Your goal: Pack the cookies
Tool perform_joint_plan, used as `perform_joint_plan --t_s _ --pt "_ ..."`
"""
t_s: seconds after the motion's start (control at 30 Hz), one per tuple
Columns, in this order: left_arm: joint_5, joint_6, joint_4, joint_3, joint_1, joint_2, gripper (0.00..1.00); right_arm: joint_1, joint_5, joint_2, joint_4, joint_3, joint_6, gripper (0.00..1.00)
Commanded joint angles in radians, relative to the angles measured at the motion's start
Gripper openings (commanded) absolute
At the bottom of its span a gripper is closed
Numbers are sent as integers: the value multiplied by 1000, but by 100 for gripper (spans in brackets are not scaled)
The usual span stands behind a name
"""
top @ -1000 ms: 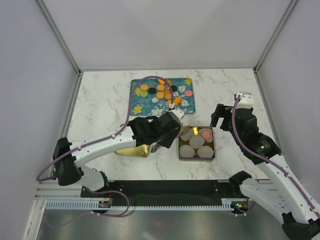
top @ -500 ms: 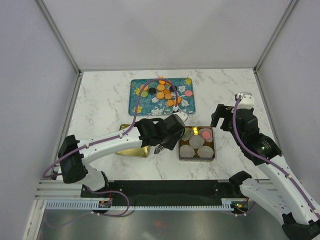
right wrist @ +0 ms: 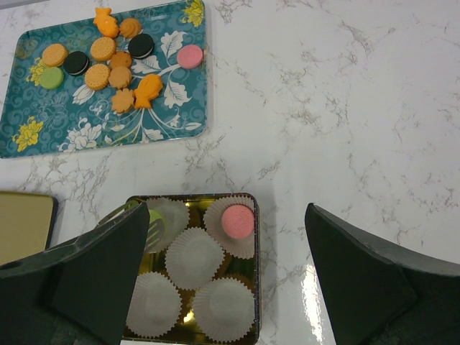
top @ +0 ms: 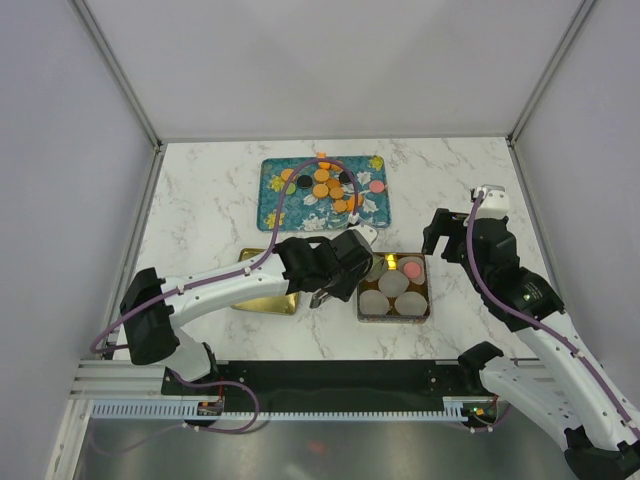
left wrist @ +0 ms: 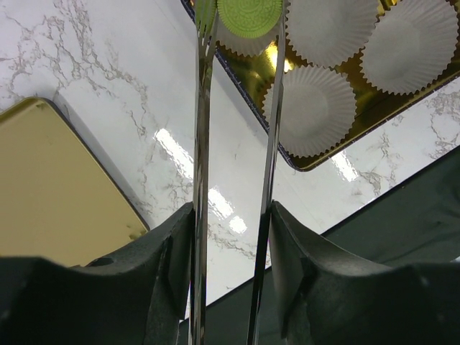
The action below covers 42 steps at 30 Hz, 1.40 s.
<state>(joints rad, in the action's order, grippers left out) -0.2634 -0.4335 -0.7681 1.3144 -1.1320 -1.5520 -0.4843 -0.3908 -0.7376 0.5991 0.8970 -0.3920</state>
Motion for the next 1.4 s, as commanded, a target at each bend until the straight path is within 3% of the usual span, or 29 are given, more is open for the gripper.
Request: perform_joint_plan --t_s 0.0,0.5,0.7,1.03,1.37 --pt "-42 -25 44 16 -6 0 51 1 -16 10 -16 -3 7 98" --pt "-23 -31 46 35 -6 52 52 1 -14 11 -16 3 7 98" --pt "-83 -16 43 75 9 118 52 1 -13 9 -15 5 5 98" --pt "33 62 46 175 288 7 53 3 0 -2 -13 17 5 98" --pt "46 84 52 224 385 -163 54 1 18 4 -5 23 2 98"
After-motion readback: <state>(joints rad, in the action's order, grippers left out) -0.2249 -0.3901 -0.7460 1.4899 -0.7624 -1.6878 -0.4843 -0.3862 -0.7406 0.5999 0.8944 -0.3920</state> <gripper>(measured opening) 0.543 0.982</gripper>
